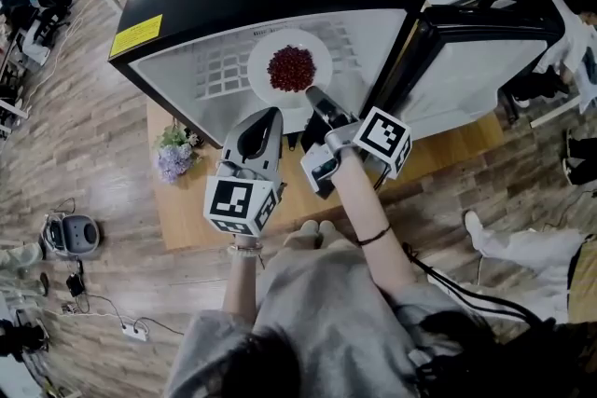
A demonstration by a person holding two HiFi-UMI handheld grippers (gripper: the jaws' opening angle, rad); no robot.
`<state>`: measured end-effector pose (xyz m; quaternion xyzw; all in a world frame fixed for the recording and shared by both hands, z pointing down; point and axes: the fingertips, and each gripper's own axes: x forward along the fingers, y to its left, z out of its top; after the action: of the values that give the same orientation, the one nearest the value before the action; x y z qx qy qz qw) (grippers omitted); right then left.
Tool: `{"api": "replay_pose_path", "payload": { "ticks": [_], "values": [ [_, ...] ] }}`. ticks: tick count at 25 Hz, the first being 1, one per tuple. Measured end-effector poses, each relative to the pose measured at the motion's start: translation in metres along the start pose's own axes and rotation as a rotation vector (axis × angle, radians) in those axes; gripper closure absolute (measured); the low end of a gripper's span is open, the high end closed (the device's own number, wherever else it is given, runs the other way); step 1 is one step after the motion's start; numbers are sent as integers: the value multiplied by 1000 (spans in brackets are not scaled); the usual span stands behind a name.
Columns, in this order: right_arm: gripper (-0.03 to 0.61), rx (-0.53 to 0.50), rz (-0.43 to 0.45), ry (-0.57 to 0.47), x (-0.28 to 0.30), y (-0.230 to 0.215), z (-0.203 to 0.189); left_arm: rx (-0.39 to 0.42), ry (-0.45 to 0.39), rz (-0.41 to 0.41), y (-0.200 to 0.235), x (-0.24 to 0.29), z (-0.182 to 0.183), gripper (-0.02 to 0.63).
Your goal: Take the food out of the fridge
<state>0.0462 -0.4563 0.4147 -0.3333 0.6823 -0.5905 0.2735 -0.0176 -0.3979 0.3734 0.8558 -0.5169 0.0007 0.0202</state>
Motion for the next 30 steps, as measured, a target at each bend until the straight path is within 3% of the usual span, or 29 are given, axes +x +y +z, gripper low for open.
{"api": "replay_pose_path", "payload": {
  "ticks": [11, 30],
  "values": [
    [560, -10, 4, 0, -44, 20, -1, 13, -15, -49, -28, -22, 11, 606],
    [560, 6, 28, -33, -102, 15, -6, 38, -43, -86, -63, -43, 17, 606]
  ]
}}
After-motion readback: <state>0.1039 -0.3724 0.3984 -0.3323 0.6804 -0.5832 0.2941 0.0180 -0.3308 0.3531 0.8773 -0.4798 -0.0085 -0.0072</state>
